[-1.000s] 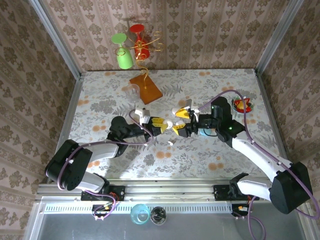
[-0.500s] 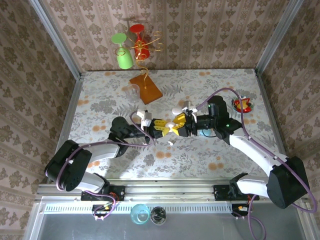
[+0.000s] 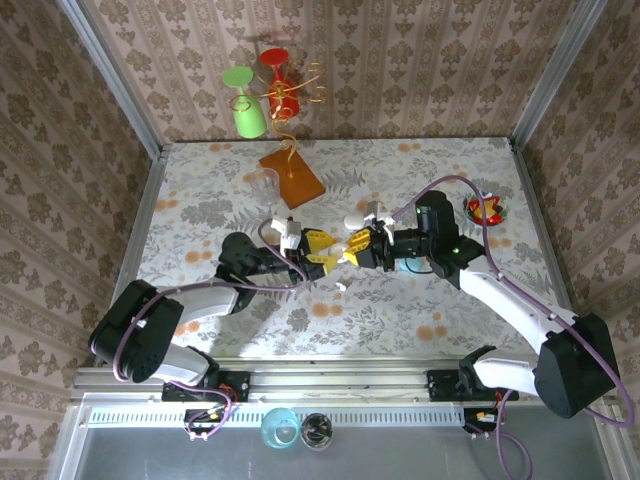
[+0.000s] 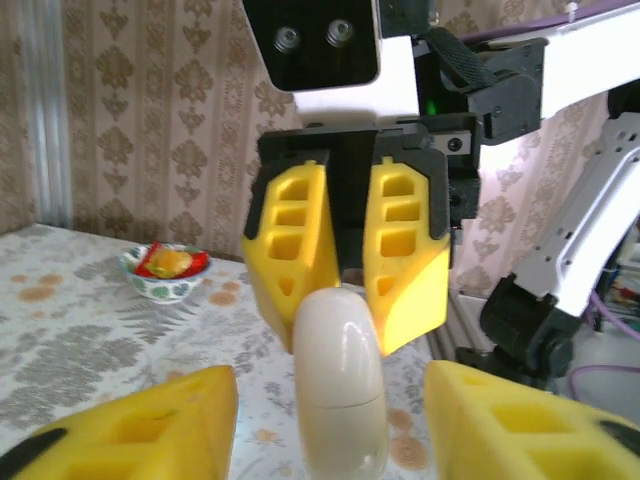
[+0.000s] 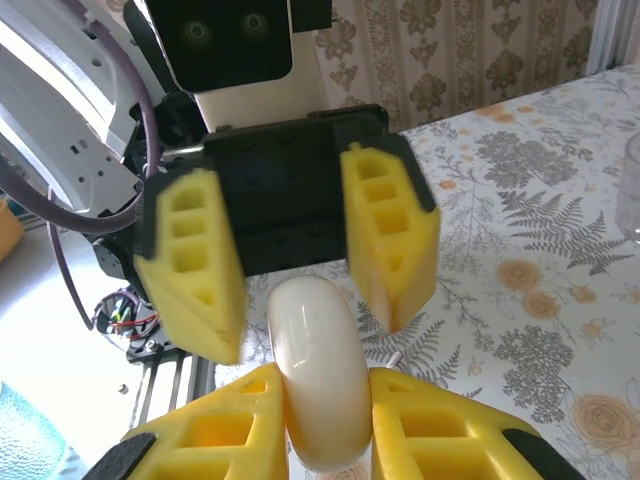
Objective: Insert wireless bluetooth earbuds into charging case
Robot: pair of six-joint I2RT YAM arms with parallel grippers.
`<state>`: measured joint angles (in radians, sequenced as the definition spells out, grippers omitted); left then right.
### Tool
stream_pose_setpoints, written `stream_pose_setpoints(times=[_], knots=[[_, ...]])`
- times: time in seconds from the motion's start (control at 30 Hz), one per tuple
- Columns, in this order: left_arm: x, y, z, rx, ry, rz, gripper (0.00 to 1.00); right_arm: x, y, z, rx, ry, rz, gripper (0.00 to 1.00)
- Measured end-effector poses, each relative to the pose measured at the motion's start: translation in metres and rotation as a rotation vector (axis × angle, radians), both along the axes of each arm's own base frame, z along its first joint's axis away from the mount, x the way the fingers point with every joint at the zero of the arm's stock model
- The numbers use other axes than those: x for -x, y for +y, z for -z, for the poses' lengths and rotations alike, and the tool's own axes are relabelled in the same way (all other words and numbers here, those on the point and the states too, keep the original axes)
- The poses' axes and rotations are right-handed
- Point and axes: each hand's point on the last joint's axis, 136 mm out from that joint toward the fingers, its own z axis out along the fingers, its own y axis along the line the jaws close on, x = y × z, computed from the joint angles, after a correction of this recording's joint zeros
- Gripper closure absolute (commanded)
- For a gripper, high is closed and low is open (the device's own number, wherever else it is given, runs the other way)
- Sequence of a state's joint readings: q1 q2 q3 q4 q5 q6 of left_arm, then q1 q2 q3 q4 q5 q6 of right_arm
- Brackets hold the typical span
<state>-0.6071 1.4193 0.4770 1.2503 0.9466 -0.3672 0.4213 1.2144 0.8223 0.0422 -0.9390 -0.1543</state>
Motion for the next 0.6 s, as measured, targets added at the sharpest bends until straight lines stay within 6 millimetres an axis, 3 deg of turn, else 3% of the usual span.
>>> stream_pose_setpoints(times=[0.2,0.4,0.6], knots=[[-0.005,0.001,0.012,-0.042,0.022,-0.012,0.37,-0.004,0.0,0.0,0.033,-0.011,0.03,0.79],[-0.004,-0.003,0.034,-0.12,0.043,-0.008,0.51,-0.005,0.002,0.0,0.058,-0.025,0.041,0.8],[-0.002,-0.005,0.031,-0.112,0.033,0.008,0.66,-0.006,0.007,-0.002,0.072,-0.038,0.032,0.8]])
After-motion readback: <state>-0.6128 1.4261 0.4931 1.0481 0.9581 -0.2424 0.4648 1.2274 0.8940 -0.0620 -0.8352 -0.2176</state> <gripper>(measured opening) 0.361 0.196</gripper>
